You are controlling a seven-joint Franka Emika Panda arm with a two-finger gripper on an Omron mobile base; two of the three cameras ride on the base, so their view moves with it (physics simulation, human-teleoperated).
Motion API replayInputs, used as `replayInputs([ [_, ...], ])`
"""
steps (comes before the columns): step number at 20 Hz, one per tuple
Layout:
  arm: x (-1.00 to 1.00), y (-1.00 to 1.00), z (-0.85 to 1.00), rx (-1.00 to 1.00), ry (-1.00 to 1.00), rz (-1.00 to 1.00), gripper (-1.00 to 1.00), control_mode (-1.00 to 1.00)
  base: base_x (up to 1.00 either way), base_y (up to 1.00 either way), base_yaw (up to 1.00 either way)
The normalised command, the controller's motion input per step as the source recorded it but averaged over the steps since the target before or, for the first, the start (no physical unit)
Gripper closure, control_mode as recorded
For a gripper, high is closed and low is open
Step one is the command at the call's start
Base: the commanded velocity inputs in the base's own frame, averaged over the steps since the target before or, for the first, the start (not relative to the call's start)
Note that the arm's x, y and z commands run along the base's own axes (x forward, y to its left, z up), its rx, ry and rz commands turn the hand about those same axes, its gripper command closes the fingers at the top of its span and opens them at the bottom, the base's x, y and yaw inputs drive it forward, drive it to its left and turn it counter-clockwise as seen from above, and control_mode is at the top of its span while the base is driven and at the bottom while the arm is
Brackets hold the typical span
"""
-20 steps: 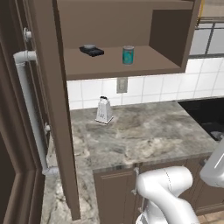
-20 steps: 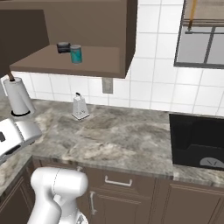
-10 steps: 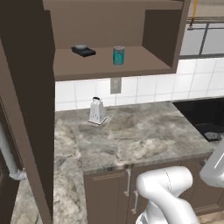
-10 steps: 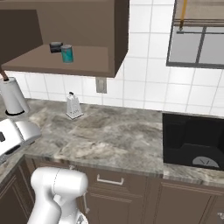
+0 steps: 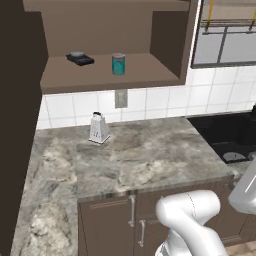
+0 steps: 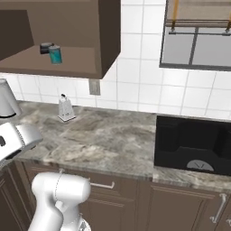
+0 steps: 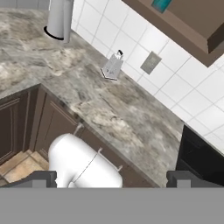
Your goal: Pick the canned food and jam from the counter and place them in the cabinets closest to them.
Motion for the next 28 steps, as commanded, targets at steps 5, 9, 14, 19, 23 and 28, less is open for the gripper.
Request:
replayInputs([
  [5,0.0,0.0,0.0,0.0,0.0,0.0,-1.0,1.0,0.0,-0.41,0.0],
  [9,0.0,0.0,0.0,0.0,0.0,0.0,-1.0,1.0,0.0,-0.41,0.0],
  [14,0.0,0.0,0.0,0.0,0.0,0.0,-1.0,1.0,0.0,-0.4,0.0],
  [19,0.0,0.0,0.0,0.0,0.0,0.0,-1.0,1.0,0.0,-0.4,0.0],
  [23,0.0,0.0,0.0,0.0,0.0,0.0,-1.0,1.0,0.0,-0.42,0.0],
  [28,0.0,0.0,0.0,0.0,0.0,0.0,-1.0,1.0,0.0,-0.44,0.0],
])
